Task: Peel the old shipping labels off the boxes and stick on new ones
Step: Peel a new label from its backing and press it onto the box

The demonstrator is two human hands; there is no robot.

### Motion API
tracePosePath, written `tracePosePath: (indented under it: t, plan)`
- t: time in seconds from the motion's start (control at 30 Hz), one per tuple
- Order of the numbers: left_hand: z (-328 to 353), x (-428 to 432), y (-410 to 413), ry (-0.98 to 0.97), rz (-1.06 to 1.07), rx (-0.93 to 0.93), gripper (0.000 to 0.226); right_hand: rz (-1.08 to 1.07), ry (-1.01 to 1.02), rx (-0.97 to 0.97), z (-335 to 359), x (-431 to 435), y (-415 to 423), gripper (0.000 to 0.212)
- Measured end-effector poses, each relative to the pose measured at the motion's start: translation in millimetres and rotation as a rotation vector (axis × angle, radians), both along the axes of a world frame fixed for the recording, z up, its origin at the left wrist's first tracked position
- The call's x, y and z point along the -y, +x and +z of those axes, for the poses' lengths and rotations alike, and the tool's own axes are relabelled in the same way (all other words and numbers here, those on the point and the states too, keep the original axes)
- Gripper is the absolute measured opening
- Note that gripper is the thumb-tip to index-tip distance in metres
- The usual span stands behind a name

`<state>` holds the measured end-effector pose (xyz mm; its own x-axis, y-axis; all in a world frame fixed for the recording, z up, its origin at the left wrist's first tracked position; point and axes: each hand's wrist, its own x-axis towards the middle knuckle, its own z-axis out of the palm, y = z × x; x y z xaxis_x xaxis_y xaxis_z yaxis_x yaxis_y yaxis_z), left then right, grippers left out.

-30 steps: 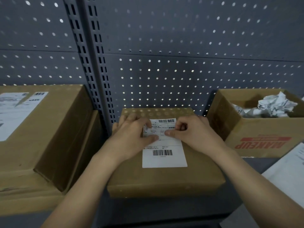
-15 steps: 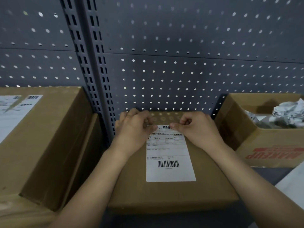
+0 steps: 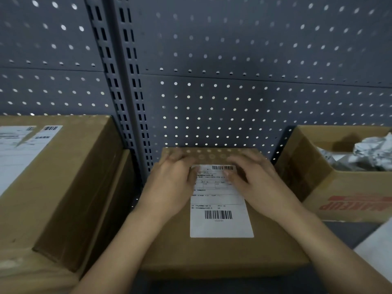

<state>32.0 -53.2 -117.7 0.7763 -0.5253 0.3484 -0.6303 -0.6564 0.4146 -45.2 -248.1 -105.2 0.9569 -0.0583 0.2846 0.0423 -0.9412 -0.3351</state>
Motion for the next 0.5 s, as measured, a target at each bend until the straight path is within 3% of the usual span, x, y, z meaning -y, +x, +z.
tracePosePath:
  t: [0.1, 0.23, 0.5]
  plan:
    - [-6.2, -5.3, -13.5, 0.161, -0.105, -0.008, 0.04, 0.133, -0.154, -0.122, 2.8, -12.1, -14.4, 0.051]
    - [-10.5, -8.0, -21.0, 0.31, -0.085, -0.116, 0.053, 0.199, -0.199, -0.328, 0.3, -16.9, -18.9, 0.055]
    - [-12.1, -7.7, -23.1, 0.367, -0.075, -0.064, 0.077, 0.203, -0.271, -0.38, -5.3, -15.9, -16.3, 0.06]
